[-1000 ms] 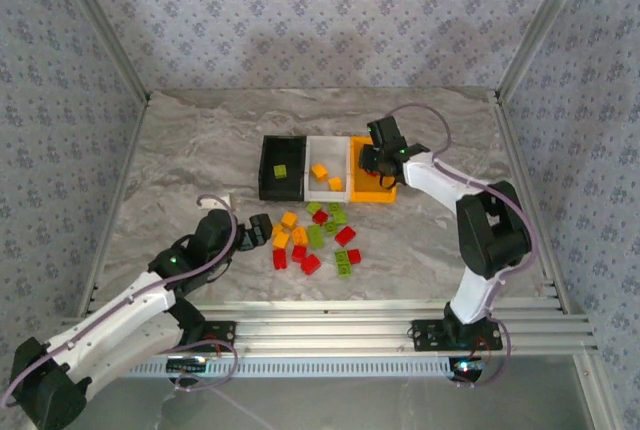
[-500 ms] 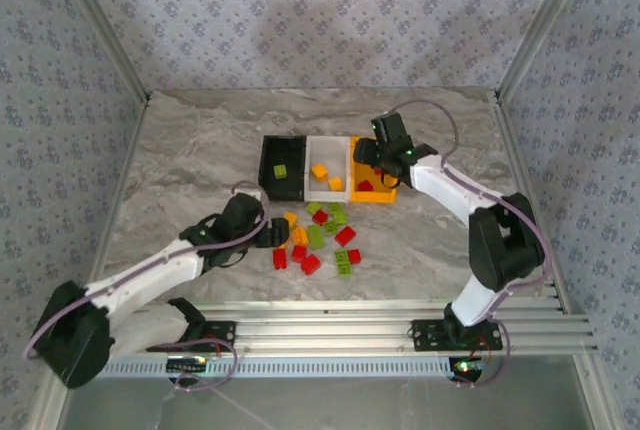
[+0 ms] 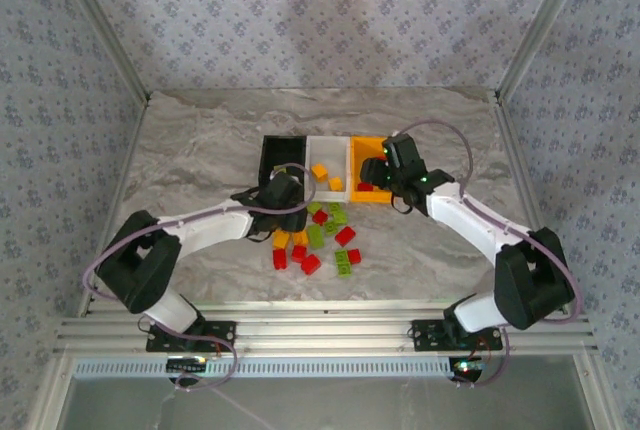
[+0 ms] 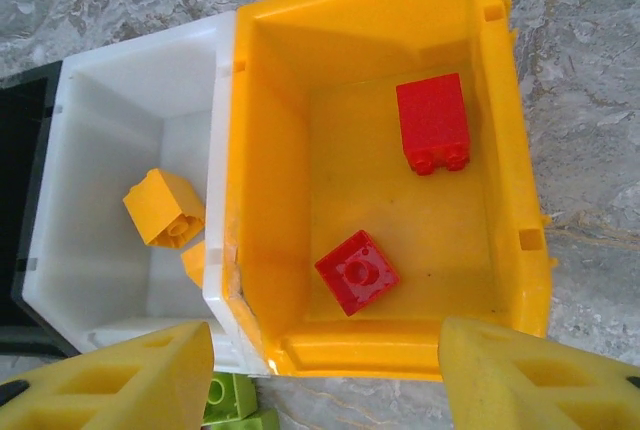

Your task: Sort the legos into containers by color

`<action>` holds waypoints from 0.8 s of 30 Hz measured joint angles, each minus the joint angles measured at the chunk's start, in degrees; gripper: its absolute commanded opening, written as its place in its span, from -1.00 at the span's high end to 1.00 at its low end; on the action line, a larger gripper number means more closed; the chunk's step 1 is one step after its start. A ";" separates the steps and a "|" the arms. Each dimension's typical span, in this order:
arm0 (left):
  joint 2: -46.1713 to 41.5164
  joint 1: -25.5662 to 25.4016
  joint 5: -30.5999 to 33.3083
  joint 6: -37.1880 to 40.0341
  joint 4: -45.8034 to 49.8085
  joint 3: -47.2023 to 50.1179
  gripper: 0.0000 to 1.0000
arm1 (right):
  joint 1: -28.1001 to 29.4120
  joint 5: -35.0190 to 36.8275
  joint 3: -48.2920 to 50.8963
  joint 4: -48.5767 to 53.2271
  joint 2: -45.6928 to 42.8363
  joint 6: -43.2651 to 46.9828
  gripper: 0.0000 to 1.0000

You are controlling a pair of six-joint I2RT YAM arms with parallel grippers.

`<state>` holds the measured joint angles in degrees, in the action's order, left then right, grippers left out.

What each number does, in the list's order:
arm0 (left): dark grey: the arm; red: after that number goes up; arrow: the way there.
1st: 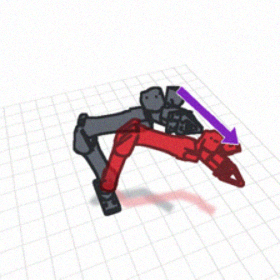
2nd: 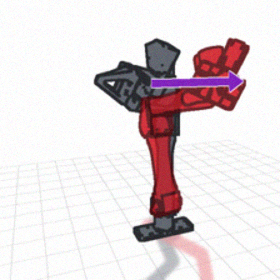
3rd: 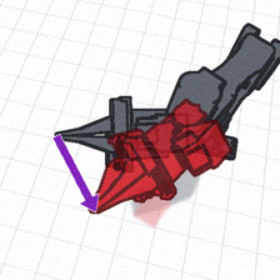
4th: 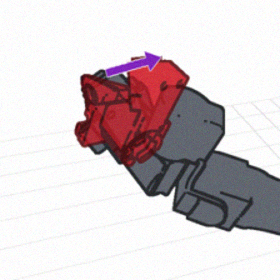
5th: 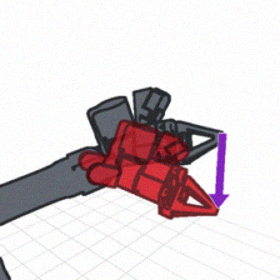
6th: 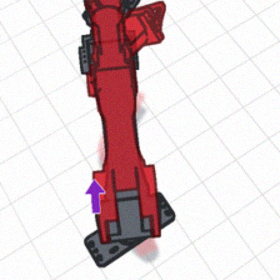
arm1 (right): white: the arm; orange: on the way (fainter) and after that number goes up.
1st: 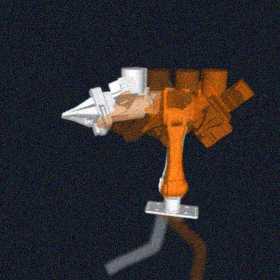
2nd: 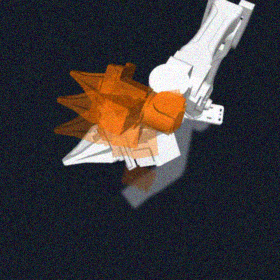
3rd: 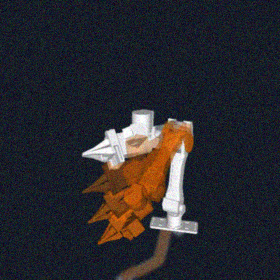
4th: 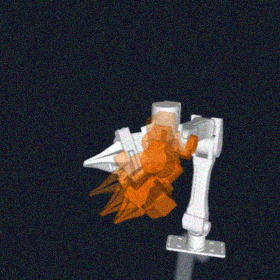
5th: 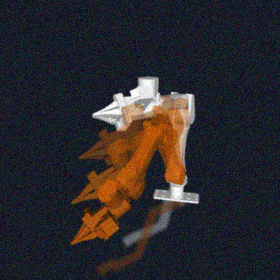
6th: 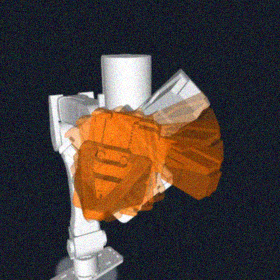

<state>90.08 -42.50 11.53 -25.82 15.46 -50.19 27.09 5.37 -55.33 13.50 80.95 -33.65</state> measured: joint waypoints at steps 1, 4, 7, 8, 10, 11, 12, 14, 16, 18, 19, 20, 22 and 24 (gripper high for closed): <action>0.87 0.00 0.44 0.20 0.00 -0.46 -0.27 | 0.00 0.02 0.15 -0.02 -0.52 -0.02 -0.26; 2.86 0.00 1.36 0.39 -0.02 -1.16 -0.15 | -0.07 0.20 0.57 -0.09 -1.84 0.00 -0.26; 4.48 -0.07 1.57 0.28 -0.07 -1.29 -0.03 | -0.31 0.31 1.22 -0.20 -2.99 -0.02 -0.26; 4.61 -0.11 1.57 0.15 -0.24 -1.31 0.01 | -0.42 0.37 1.36 -0.20 -3.23 0.00 -0.26; 4.61 -0.42 1.64 0.11 -0.15 -1.31 0.09 | -0.74 0.44 1.79 -0.22 -3.85 0.00 -0.26; 4.61 -0.70 1.62 -0.11 -0.17 -1.31 0.14 | -0.87 0.44 1.97 -0.22 -4.07 0.00 -0.26; 4.57 -1.05 1.66 -0.26 -0.15 -1.31 0.18 | -1.07 0.46 2.16 -0.22 -4.33 -0.02 -0.26; 4.42 -1.57 1.79 -0.50 -0.09 -1.31 0.27 | -1.33 0.48 2.38 -0.22 -4.66 -0.02 -0.26; 3.67 -1.97 1.79 -0.72 0.33 -1.29 0.31 | -1.49 0.48 2.69 -0.33 -4.94 -0.20 -0.26; 1.97 -2.23 1.79 -0.83 1.18 -1.29 0.34 | -1.51 0.48 3.17 -0.37 -5.29 -0.42 -0.25; 0.70 -2.29 1.81 -0.90 1.57 -1.29 0.35 | -1.51 0.46 3.52 -0.42 -5.53 -0.44 -0.25; -0.83 -2.32 1.77 -1.03 1.95 -1.31 0.36 | -1.51 0.48 3.91 -0.42 -5.81 -0.50 -0.25; -4.24 -2.58 1.75 -1.27 3.04 -1.88 0.36 | -1.51 0.46 5.01 -0.44 -6.64 -0.70 -0.25; -6.60 -2.91 1.70 -1.27 4.07 -4.07 0.37 | -1.51 0.46 6.38 -0.52 -7.65 -0.94 -0.25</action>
<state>83.48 -45.41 13.23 -27.09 19.53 -54.26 25.58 5.82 -48.95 12.97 73.30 -34.59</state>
